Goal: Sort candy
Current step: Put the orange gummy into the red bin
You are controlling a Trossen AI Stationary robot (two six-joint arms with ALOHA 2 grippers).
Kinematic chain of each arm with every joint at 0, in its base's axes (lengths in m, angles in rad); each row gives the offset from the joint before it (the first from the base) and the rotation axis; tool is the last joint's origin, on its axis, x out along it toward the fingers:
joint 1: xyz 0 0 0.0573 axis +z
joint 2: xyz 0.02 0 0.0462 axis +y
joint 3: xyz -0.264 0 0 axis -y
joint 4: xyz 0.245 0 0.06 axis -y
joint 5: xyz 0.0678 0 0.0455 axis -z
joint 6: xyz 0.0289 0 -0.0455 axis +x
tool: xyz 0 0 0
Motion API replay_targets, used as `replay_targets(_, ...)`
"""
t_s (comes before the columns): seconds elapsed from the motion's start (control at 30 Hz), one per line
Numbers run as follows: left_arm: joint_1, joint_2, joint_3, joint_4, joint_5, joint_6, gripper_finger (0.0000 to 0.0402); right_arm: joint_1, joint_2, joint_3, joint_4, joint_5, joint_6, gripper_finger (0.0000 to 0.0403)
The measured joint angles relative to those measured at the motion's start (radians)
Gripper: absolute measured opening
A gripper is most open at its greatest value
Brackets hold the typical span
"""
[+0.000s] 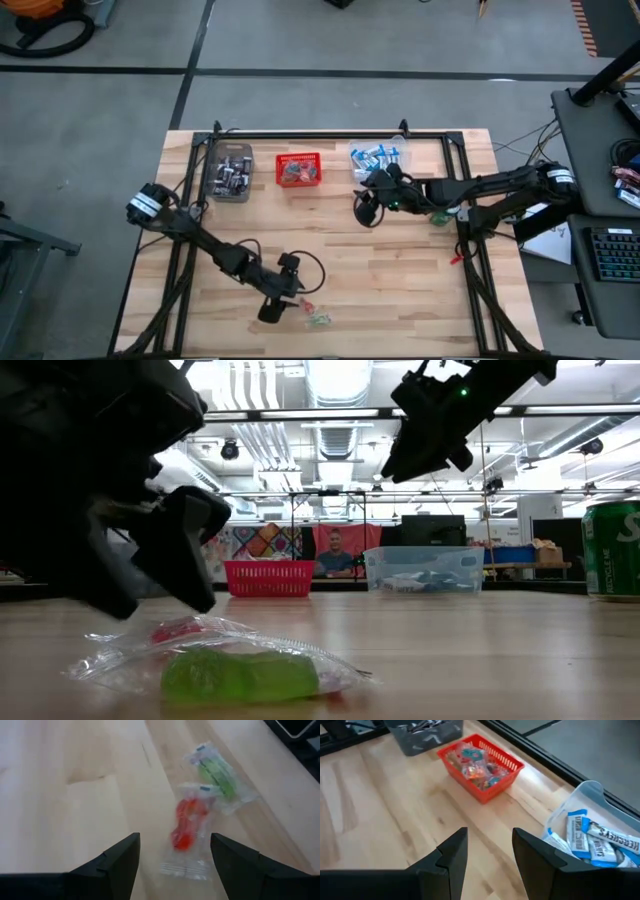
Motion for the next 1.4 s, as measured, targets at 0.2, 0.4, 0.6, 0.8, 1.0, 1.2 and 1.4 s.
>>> replay_targets(0.2, -0.017, 0.051, 0.022, 0.003, 0.0, -0.027, 0.0225, 0.035, 0.0, 0.0, 0.0, 0.002, 0.006, 0.0148)
replay_targets(0.4, -0.028, 0.089, 0.035, 0.009, -0.022, -0.052, 0.02, 0.074, 0.0, 0.0, 0.0, 0.007, 0.031, 0.0148)
replay_targets(0.6, -0.032, 0.089, 0.035, -0.001, -0.036, -0.068, 0.0132, 0.103, 0.001, 0.0, 0.001, 0.008, 0.044, 0.0148)
replay_targets(0.8, -0.031, 0.083, 0.033, -0.012, -0.051, -0.079, 0.0044, 0.12, 0.001, 0.0, 0.0, 0.008, 0.058, 0.0148)
replay_targets(1.0, -0.031, 0.013, 0.028, -0.112, -0.014, -0.078, 0.0009, 0.15, 0.001, 0.0, 0.001, 0.008, 0.06, 0.0148)
replay_targets(1.2, -0.006, -0.138, 0.027, -0.311, -0.125, -0.079, 0.0005, 0.176, 0.001, 0.0, 0.0, 0.008, 0.069, 0.0148)
replay_targets(1.4, 0.081, -0.322, 0.026, -0.502, -0.266, -0.078, 0.0003, 0.177, 0.001, 0.0, 0.0, 0.008, 0.069, 0.0148)
